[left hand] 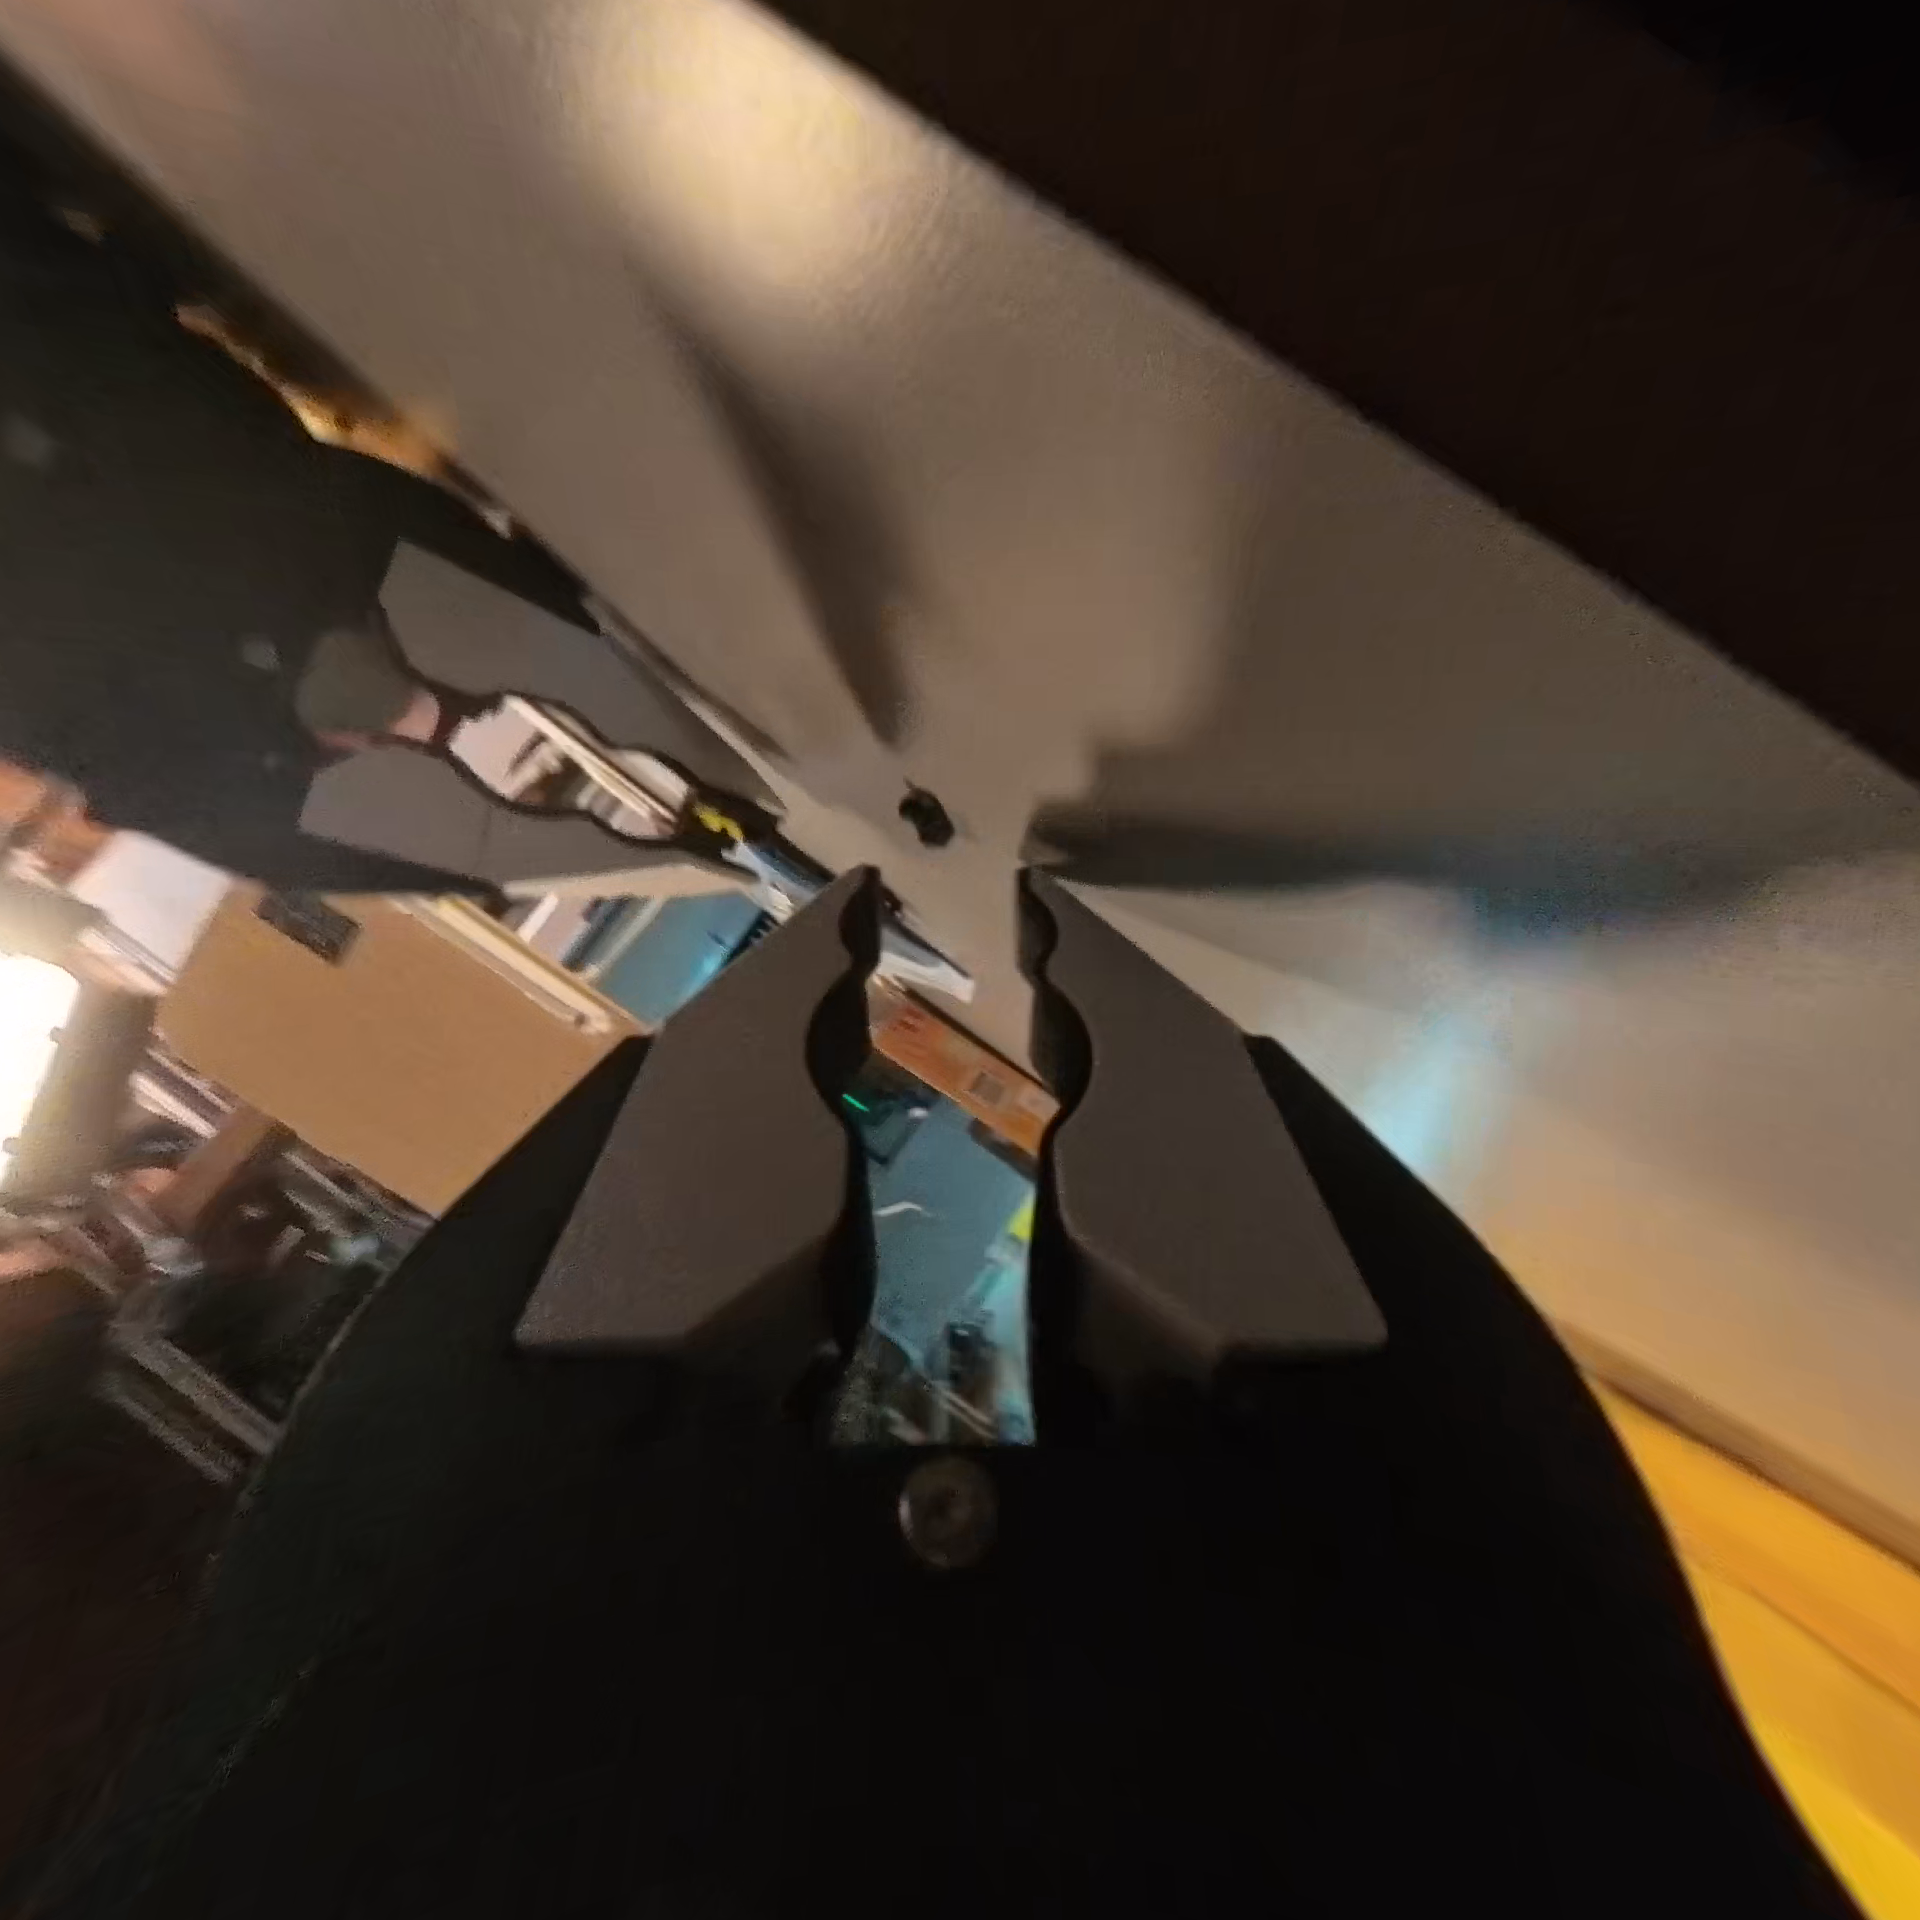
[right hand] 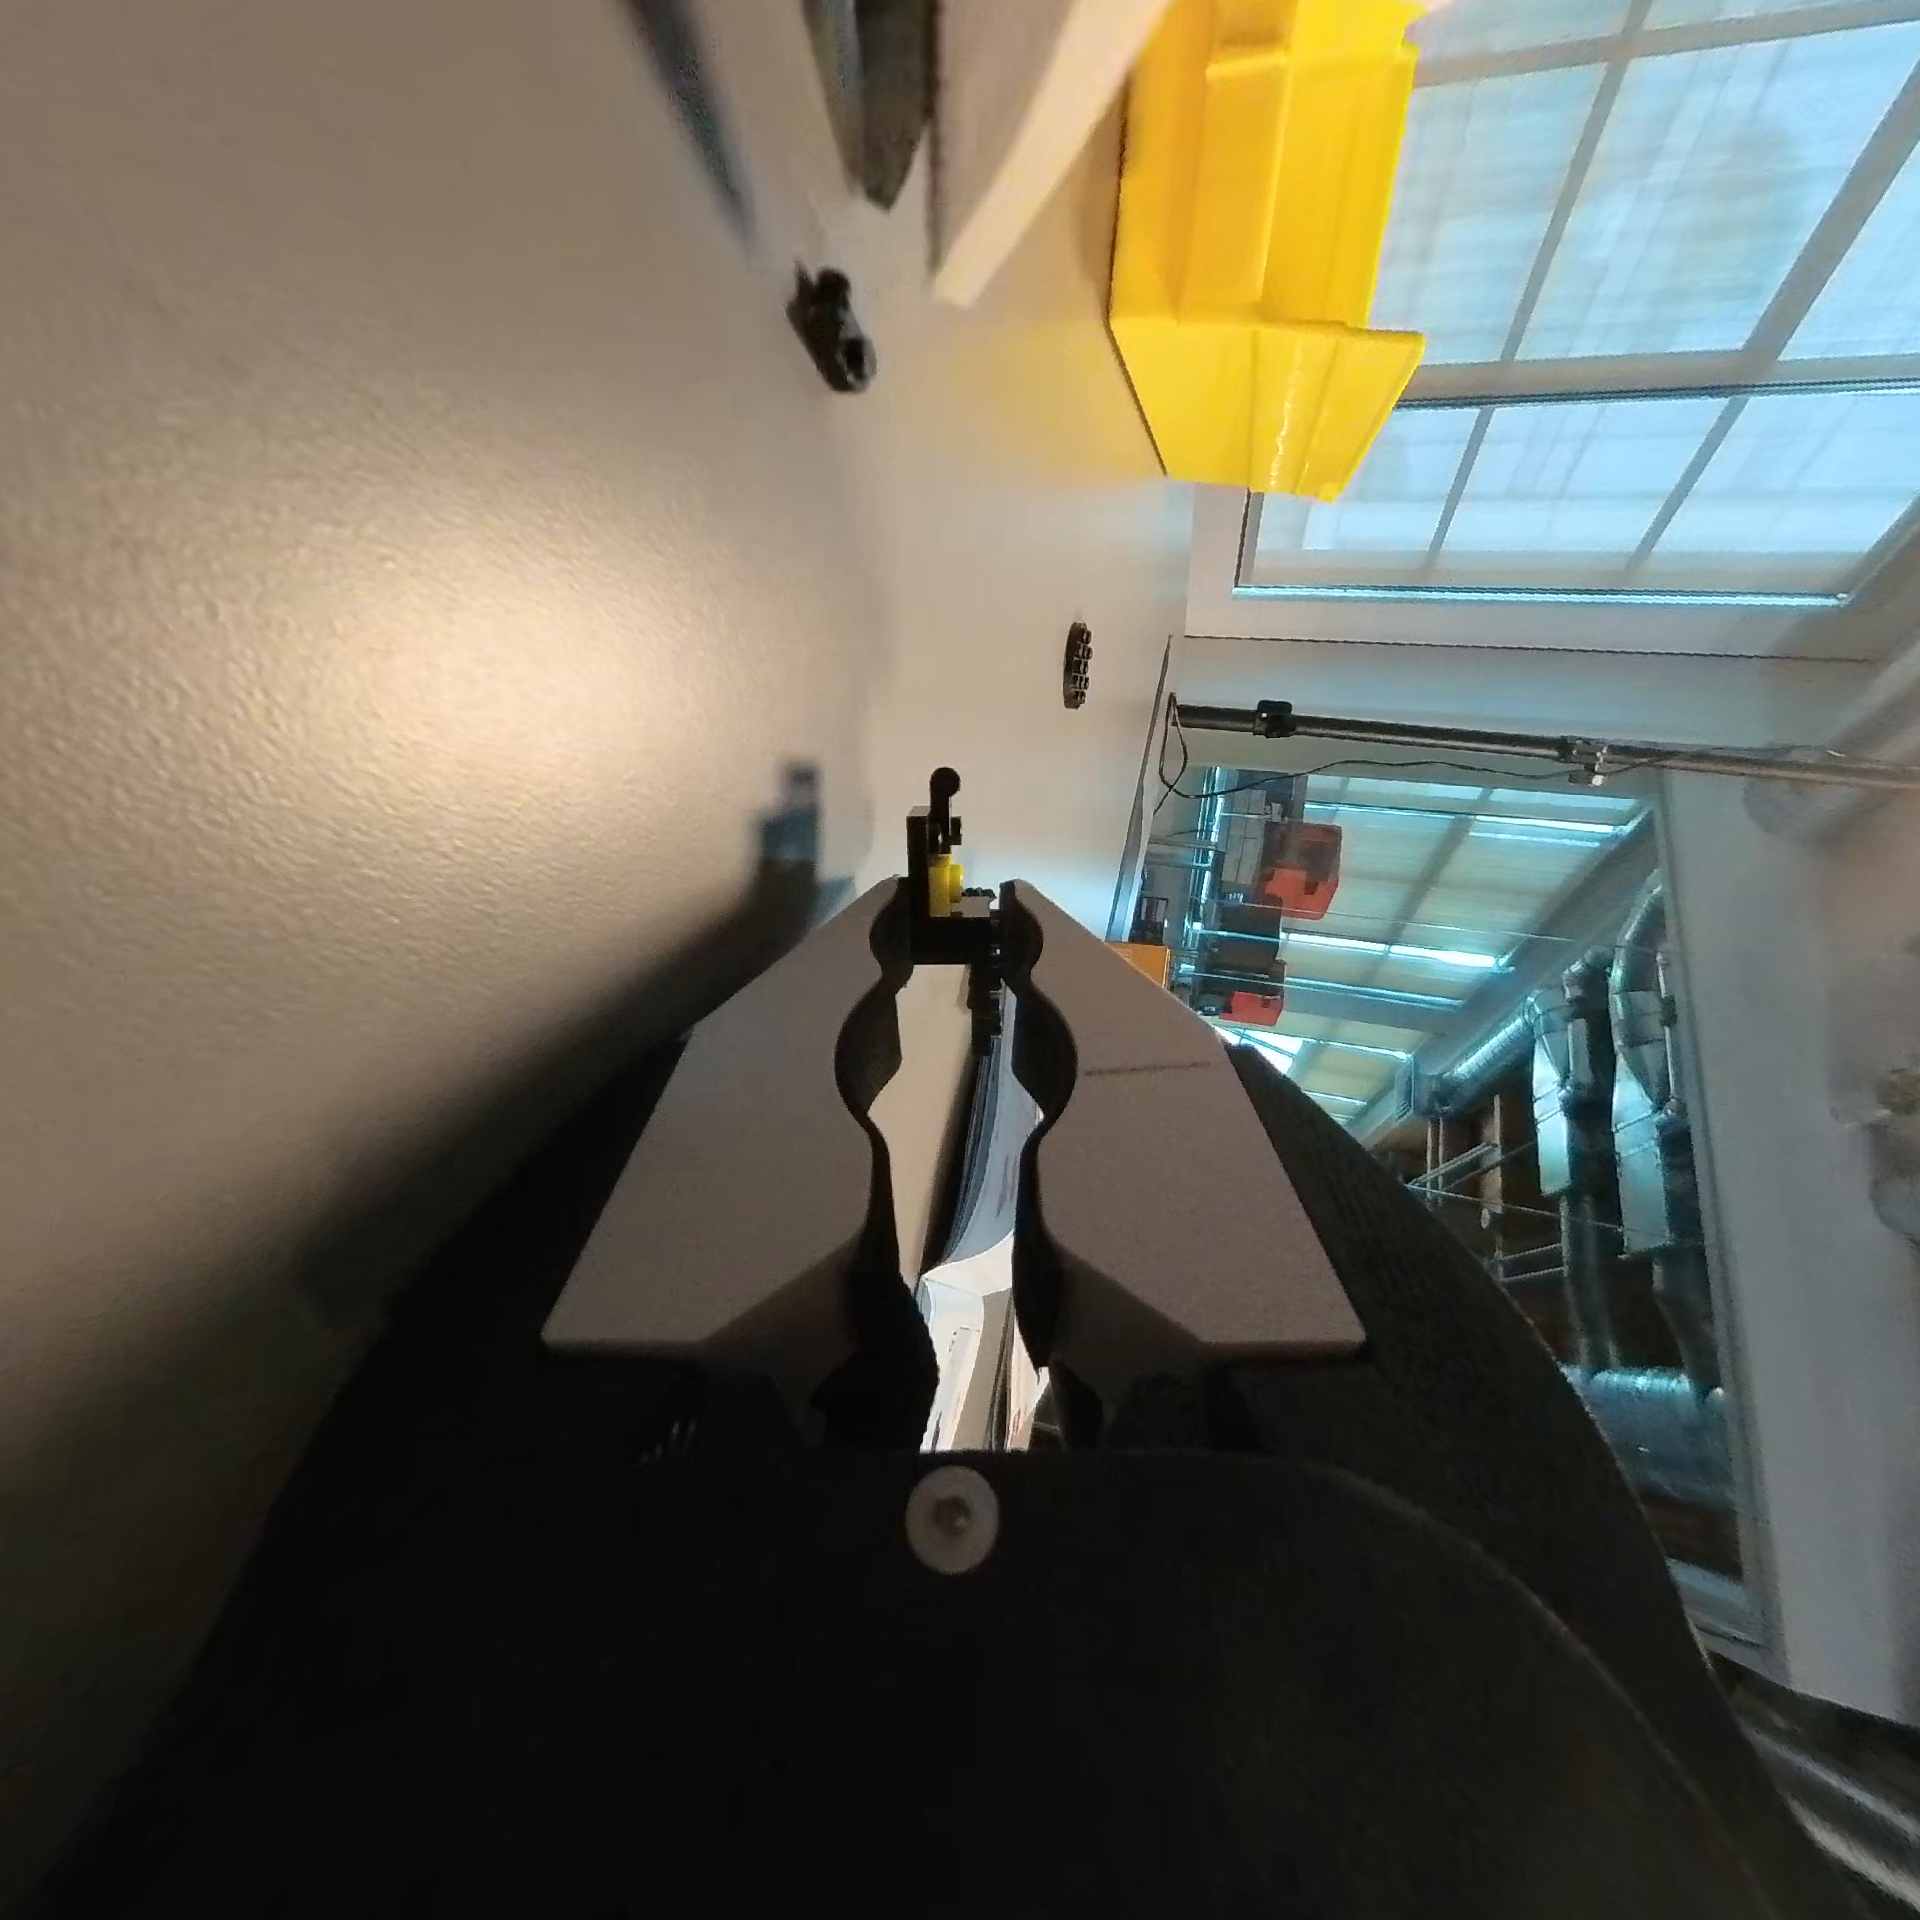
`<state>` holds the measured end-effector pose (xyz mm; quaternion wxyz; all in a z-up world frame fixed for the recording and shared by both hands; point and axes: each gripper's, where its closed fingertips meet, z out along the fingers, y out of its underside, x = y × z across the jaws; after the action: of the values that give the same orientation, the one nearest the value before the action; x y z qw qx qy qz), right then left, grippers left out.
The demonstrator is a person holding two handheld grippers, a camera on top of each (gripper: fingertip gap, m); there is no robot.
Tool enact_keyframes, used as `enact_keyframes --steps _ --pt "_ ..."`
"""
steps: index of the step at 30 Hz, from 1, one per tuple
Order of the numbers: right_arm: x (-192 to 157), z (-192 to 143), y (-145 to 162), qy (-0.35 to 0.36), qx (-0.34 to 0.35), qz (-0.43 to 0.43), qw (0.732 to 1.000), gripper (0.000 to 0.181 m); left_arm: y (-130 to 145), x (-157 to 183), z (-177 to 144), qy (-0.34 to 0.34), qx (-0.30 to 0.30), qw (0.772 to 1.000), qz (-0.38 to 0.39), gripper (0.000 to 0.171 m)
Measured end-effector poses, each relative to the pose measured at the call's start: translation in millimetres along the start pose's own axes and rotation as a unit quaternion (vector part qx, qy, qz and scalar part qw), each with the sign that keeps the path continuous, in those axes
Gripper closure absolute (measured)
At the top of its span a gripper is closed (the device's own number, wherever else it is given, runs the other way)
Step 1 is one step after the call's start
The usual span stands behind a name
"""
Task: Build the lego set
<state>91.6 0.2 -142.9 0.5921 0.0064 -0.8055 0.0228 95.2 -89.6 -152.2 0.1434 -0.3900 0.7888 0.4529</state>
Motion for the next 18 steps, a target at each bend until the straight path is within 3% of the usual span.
enact_keyframes --steps 2,4,6,8,11,13,15,17,18 --pt "0 0 0 0.000 0.001 0.002 1.000 0.168 8 8 -5 0.017 -0.011 0.997 -0.069 0.140" --pt "1 1 1 0.000 0.001 0.005 1.000 0.167 14 14 -10 0.032 -0.020 0.981 -0.191 0.139" --pt "2 1 1 0.002 0.001 0.007 1.000 0.167 23 17 -11 0.039 -0.043 0.930 -0.362 0.140" --pt "2 1 1 0.002 0.001 0.007 1.000 0.167 25 14 -13 0.041 -0.040 0.839 -0.541 0.138" --pt "3 2 1 0.003 0.001 0.008 1.000 0.167 32 -19 -19 -0.044 0.014 0.645 -0.763 0.122" --pt "3 2 2 0.003 0.001 0.009 1.000 0.167 44 -24 -21 -0.088 0.004 0.517 -0.851 0.112" --pt "2 3 1 0.001 0.002 0.011 1.000 0.168 42 -17 -14 -0.080 -0.016 0.446 -0.891 0.094" --pt "1 4 2 -0.005 0.001 0.021 1.000 0.168 38 -8 -3 -0.078 -0.035 0.406 -0.910 0.088" --pt "1 4 2 -0.006 0.002 0.026 1.000 0.168 38 -6 -1 -0.074 -0.047 0.402 -0.911 0.091"
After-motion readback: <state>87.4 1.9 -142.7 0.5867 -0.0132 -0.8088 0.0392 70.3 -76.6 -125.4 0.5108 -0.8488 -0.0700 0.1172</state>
